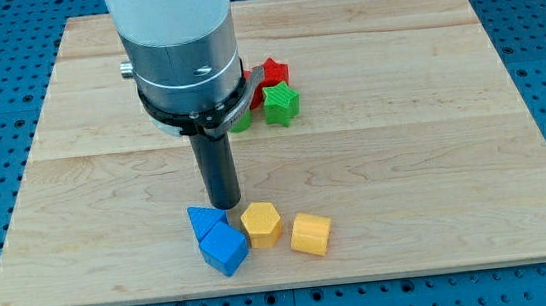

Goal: Keep yellow blocks and blue blocks in a horizontal line

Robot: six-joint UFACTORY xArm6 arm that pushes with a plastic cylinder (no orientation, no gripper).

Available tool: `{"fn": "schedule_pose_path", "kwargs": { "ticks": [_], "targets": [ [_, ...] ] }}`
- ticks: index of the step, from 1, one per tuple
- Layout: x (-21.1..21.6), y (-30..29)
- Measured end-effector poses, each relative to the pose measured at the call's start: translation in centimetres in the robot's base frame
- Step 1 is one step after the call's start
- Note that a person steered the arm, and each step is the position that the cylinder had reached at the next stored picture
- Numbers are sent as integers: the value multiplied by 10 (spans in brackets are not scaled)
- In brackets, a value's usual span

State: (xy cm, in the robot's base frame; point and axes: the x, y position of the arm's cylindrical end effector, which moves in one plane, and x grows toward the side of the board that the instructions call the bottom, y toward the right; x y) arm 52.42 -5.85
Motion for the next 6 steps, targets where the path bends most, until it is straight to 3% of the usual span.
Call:
{"fn": "schedule_pose_path", "kwargs": {
  "ticks": [6],
  "targets": [
    [1,15]
  ]
}}
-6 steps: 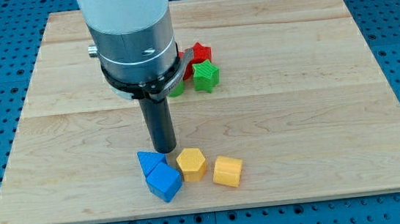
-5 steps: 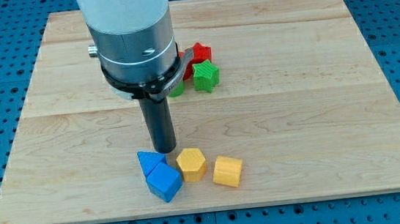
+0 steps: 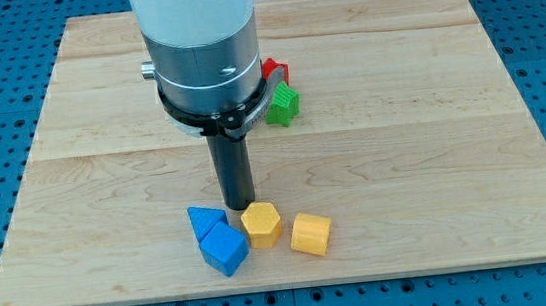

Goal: Keep yellow blocks and blue blocks in a horizontal line

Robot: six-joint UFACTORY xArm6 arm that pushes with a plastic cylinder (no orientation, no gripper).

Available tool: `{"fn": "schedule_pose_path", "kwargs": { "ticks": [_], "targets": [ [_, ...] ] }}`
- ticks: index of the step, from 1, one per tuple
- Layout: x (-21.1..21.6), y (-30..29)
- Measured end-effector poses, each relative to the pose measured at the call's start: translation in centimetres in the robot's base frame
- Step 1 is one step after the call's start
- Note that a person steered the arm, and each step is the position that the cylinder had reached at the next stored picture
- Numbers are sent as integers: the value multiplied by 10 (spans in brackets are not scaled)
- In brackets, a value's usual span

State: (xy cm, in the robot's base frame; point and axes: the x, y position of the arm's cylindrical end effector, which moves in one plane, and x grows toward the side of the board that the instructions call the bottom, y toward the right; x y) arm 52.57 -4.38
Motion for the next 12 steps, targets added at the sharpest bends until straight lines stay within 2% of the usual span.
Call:
{"fn": "schedule_pose_path", "kwargs": {
  "ticks": [1,2,3,4,5,6,7,9,10,12],
  "targets": [
    [-16,38],
    [26,140],
    [91,193],
    [93,185],
    [92,123],
    [93,90],
    [60,91],
    [93,113],
    [82,66],
    [86,2]
  ]
}}
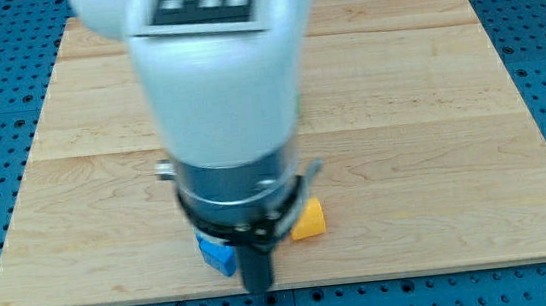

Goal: Keep yellow blocks and blue blocks in a horizontal line

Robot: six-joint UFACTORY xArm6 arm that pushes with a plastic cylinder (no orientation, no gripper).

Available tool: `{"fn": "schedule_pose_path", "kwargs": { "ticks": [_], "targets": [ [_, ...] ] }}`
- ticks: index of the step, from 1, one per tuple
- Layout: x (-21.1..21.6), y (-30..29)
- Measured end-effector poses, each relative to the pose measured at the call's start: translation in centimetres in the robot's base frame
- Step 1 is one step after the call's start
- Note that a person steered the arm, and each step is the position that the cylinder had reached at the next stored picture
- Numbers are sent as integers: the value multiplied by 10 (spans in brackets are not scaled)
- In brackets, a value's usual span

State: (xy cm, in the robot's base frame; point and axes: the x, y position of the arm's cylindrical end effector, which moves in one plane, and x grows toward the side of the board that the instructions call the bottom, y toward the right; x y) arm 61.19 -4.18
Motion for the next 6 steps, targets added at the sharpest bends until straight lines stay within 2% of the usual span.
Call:
{"fn": "schedule_pose_path", "kwargs": {
  "ticks": [2,3,4,5,6],
  "targets": [
    [-27,-16],
    [7,-23],
    [-19,-110],
    [-81,-177],
    [-124,-108]
  ]
}}
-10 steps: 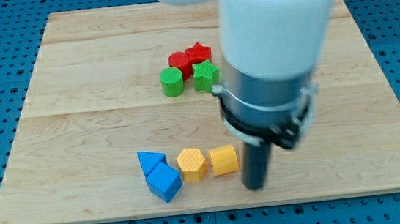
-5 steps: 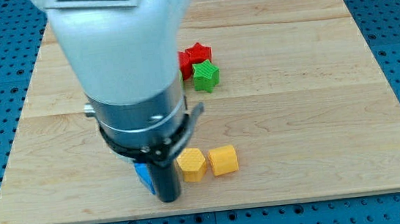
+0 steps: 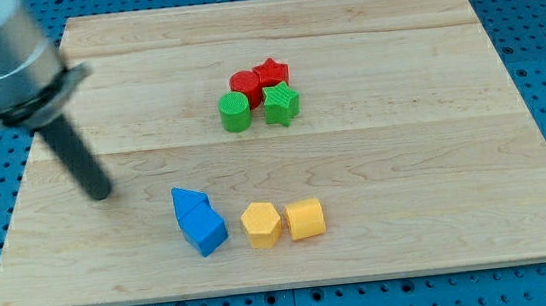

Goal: Keep yellow blocks and blue blocks in a horizontal line

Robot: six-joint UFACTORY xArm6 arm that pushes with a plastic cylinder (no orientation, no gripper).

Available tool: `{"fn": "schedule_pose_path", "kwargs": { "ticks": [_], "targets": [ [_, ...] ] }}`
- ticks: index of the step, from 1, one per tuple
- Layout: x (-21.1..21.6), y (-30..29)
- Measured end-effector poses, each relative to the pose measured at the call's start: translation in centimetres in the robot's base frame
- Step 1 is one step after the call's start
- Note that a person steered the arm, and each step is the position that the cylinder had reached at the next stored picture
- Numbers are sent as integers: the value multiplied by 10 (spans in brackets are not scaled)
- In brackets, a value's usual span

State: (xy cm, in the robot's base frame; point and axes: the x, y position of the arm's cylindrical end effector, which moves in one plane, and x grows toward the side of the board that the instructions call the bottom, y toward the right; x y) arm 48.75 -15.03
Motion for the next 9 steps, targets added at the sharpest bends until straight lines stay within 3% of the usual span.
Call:
{"fn": "schedule_pose_path", "kwargs": {
  "ticks": [1,2,3,5,6,8,9],
  "targets": [
    [18,99],
    [45,93],
    [48,47],
    [38,4],
    [18,9],
    [54,-34],
    [13,-4]
  ]
}}
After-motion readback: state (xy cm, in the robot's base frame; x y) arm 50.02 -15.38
